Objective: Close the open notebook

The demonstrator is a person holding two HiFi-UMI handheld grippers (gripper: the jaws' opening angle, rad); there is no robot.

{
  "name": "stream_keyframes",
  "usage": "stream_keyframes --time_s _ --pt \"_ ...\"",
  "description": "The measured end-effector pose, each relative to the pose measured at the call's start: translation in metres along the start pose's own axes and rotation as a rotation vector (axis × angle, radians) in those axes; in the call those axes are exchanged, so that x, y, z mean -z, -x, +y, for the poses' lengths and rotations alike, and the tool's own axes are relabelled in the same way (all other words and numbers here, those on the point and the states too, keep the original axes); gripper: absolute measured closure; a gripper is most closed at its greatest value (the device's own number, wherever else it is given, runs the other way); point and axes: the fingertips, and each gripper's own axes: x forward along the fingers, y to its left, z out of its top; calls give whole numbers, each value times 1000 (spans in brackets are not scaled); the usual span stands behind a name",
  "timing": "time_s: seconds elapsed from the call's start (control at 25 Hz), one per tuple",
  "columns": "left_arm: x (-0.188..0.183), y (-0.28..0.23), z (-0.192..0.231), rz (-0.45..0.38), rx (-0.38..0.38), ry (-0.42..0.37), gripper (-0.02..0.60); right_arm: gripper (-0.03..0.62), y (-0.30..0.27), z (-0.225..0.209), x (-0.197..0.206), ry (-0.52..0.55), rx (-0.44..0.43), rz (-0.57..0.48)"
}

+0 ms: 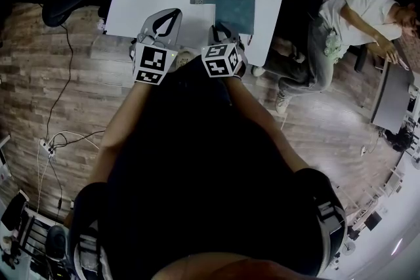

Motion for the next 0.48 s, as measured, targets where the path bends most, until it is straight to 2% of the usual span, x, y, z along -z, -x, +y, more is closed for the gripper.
stream_keyframes --time_s 0.24,0.32,0.48 --pt "-2 -2 -4 2 7 -4 575 519 -1 2 1 -18 -38 11" --pt "-2 -2 -7 1 16 -9 575 474 2 5 -5 -38 -65 -13" --pt "-9 -7 -14 -13 39 -22 575 465 18 -1 -26 -102 -49 -99"
